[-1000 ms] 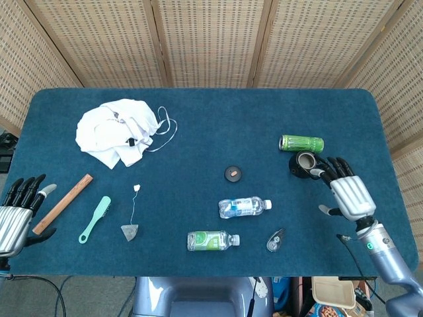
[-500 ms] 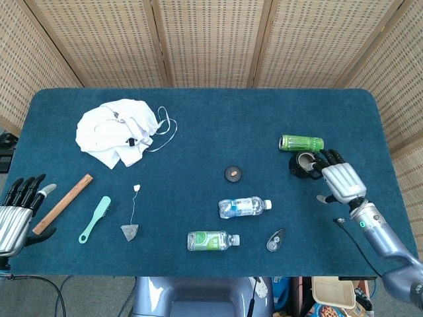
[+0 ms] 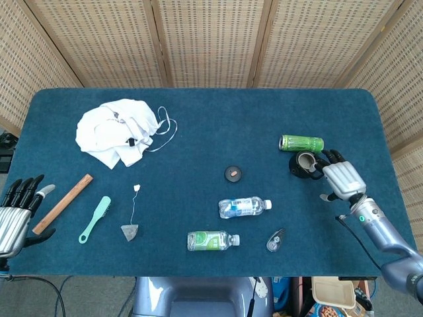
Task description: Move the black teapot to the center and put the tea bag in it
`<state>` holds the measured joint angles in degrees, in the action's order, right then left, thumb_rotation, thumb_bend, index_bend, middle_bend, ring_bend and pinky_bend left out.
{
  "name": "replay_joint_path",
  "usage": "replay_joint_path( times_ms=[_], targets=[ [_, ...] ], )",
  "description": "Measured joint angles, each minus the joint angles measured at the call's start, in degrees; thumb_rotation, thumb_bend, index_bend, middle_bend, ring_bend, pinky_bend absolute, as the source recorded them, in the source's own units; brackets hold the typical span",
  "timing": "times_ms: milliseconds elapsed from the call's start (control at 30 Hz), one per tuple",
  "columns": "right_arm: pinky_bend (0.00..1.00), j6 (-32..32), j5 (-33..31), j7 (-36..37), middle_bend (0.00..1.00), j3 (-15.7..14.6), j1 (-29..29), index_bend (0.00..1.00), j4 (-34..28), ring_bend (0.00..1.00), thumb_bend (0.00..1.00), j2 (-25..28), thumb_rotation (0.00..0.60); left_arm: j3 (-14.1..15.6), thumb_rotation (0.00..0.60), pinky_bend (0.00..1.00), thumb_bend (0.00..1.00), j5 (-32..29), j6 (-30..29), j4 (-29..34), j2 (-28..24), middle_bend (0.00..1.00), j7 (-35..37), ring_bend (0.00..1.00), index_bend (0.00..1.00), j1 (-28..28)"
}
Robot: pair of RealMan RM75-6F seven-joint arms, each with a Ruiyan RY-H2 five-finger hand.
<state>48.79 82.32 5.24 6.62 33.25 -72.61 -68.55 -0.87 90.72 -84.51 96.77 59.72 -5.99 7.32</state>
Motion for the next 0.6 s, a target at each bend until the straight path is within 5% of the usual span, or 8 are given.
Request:
replay_joint_path(
  times_ms=[600],
  targets=[
    [0.09, -3.01, -1.13, -1.93, 0.36, -1.66, 1.81, 0.35, 6.26, 0.06, 0.30, -2.90, 0.600, 0.22, 0.600, 0.00, 0.16, -0.03, -0.24, 0.04, -0.34, 0.02, 0.51, 0.04, 0.14, -0.28]
  ],
)
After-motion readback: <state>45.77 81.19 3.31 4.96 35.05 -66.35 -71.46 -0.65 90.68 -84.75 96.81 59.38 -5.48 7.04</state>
